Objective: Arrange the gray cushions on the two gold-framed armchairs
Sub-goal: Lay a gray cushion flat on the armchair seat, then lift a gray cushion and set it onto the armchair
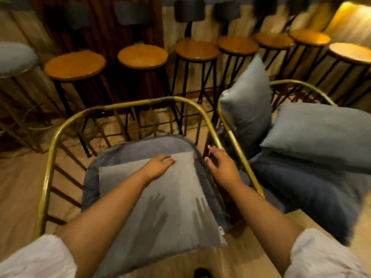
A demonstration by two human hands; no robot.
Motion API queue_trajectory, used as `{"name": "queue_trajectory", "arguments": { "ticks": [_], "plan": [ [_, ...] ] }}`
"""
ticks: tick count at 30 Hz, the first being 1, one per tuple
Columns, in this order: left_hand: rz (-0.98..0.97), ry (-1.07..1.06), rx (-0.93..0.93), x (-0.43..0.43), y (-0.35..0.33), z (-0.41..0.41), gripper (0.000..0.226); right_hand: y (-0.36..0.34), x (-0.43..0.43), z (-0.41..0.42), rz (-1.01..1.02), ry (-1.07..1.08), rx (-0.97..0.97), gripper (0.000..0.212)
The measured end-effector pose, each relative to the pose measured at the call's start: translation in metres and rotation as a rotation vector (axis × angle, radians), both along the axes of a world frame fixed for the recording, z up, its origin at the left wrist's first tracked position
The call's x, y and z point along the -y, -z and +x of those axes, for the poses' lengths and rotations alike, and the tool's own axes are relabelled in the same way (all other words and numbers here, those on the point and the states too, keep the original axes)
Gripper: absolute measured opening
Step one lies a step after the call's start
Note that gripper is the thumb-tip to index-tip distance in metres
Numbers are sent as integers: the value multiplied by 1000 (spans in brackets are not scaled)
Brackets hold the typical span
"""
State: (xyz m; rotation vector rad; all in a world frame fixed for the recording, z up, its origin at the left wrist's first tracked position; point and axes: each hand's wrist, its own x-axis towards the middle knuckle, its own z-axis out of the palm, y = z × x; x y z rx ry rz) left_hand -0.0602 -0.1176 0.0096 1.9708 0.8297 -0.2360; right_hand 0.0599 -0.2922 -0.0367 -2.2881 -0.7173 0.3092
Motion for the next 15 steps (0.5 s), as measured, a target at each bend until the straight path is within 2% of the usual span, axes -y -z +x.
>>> {"name": "queue_trajectory", "arguments": {
  "ticks": [4, 8, 12, 15],
  "plan": [
    [-5, 125, 153, 59, -50, 60, 47, -43, 68, 34, 53, 120, 67, 50],
    [-20, 227, 184, 128, -67, 122, 39, -70, 144, 80, 79, 267, 50, 55],
    [-14, 244, 206, 202, -72, 195, 54, -81, 229, 137, 56, 338, 62, 55],
    [-66, 235, 232, 254, -71, 243, 54, -86, 287, 183, 17, 369, 39, 55]
  ]
}}
